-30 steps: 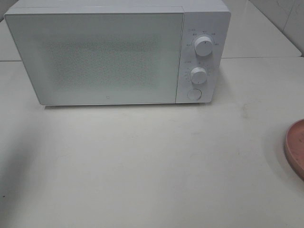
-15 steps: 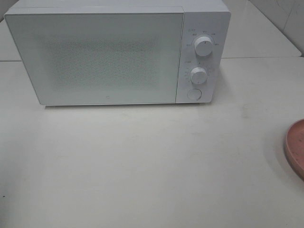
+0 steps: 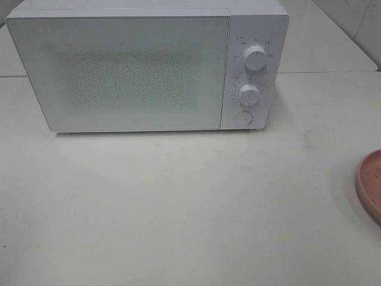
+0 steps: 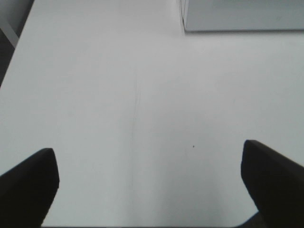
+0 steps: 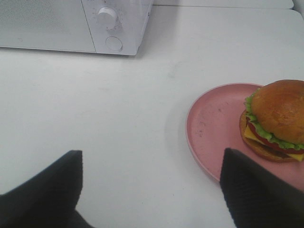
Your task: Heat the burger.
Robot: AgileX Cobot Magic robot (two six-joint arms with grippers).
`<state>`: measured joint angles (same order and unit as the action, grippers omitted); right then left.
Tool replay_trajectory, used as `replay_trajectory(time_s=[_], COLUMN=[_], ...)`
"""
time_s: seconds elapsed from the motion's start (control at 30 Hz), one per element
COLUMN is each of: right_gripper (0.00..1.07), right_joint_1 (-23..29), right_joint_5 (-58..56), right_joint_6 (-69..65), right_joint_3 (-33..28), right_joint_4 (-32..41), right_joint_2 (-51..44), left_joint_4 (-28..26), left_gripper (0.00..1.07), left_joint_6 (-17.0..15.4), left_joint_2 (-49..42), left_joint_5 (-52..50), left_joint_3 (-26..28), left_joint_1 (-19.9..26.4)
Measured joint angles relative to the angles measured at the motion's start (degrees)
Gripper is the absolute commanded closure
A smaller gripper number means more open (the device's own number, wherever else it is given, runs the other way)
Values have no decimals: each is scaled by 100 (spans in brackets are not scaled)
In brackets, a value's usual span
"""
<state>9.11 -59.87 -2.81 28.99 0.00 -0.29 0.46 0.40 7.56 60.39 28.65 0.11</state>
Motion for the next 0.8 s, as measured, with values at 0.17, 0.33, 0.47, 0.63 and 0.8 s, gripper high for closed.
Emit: replay_trajectory(time_s=[0.17, 0.33, 0.47, 0.63, 0.8], right_gripper=[31, 31, 31, 31, 31], right_joint_1=[0, 0, 0, 0, 0], right_joint_5=[0, 0, 0, 0, 0], right_joint_6=[0, 0, 0, 0, 0], right_joint_3=[0, 0, 0, 0, 0], right_joint_4=[0, 0, 0, 0, 0], right_joint_2=[0, 0, 0, 0, 0], left_joint_4=[0, -6, -46, -46, -46], left_gripper=[8, 8, 8, 8, 8], left_joint_6=[0, 0, 0, 6, 6], left_joint_2=[-642, -779, -779, -779, -779], left_joint_5=[-17, -23, -23, -23, -29], left_joint_3=[0, 0, 0, 0, 0], left_joint_1=[0, 0, 0, 0, 0])
